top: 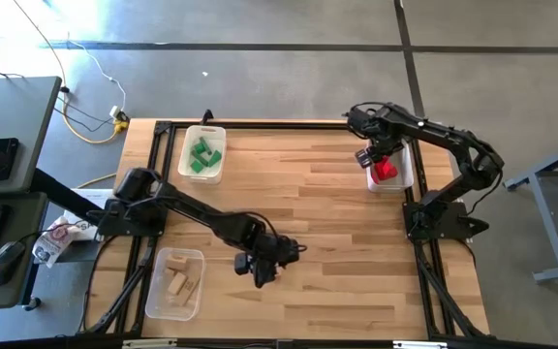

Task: Sort & place blocks by color
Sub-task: Put the brown block into the transparent bin

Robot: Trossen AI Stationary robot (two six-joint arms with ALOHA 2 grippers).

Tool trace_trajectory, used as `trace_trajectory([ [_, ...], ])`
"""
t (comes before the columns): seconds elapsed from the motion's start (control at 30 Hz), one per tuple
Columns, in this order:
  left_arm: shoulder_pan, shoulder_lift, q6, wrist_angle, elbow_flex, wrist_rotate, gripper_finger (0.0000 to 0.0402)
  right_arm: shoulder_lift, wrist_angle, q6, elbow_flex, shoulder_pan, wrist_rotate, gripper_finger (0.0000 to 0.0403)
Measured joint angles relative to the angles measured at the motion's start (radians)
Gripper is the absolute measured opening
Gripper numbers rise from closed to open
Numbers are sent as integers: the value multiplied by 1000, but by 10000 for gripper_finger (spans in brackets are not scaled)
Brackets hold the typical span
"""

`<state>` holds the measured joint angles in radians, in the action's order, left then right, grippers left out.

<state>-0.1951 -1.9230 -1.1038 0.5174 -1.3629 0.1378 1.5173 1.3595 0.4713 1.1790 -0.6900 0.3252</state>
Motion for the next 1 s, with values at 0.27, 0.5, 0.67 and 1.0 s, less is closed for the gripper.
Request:
trace_trajectory([
  [0.27, 5, -50, -33, -3, 0, 1, 211, 0, -20, 0, 0, 6, 0, 156],
  [0.5, 6, -105, -34, -16, 1, -23, 211, 0, -26, 0, 0, 5, 0, 156],
  [0.67, 9, -132, -34, -23, 0, -62, 211, 0, -28, 0, 0, 5, 0, 156],
  [1.0, 29, -155, -31, 4, -4, -35, 200, 0, -34, 0, 0, 5, 0, 156],
])
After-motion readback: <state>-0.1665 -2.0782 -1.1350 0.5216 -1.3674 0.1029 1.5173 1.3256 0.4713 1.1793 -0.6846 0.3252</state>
